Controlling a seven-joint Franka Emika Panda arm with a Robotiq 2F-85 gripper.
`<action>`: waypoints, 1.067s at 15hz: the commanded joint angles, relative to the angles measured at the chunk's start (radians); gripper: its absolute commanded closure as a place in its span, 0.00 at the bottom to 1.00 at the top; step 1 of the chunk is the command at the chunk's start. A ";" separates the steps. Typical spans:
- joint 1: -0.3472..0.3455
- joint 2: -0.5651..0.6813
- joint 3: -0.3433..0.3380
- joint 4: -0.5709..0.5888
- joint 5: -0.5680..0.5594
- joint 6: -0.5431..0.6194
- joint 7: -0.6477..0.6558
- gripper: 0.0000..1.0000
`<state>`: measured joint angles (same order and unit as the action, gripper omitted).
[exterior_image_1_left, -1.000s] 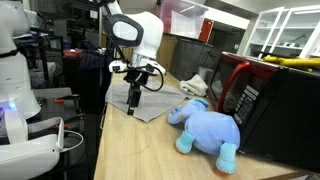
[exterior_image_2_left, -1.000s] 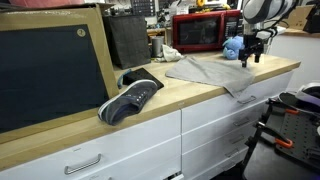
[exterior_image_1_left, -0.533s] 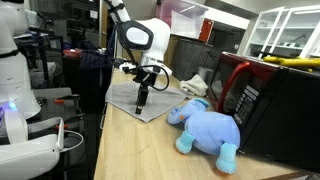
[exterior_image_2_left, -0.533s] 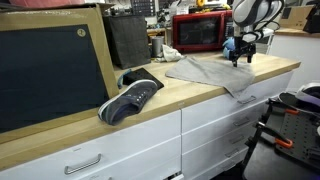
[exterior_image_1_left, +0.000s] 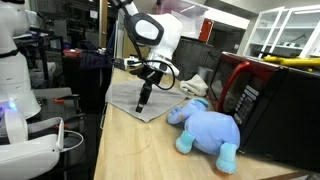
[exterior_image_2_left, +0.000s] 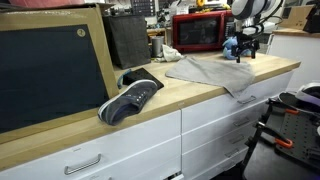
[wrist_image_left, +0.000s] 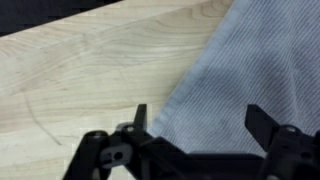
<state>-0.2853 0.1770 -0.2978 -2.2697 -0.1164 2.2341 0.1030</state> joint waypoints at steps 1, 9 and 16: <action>-0.001 0.000 -0.001 0.010 0.006 -0.033 -0.014 0.00; -0.002 0.000 0.001 0.023 0.017 -0.070 -0.039 0.00; -0.136 0.100 -0.037 0.150 0.220 -0.183 -0.265 0.00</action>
<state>-0.3614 0.2159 -0.3162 -2.2169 0.0273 2.1495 -0.0624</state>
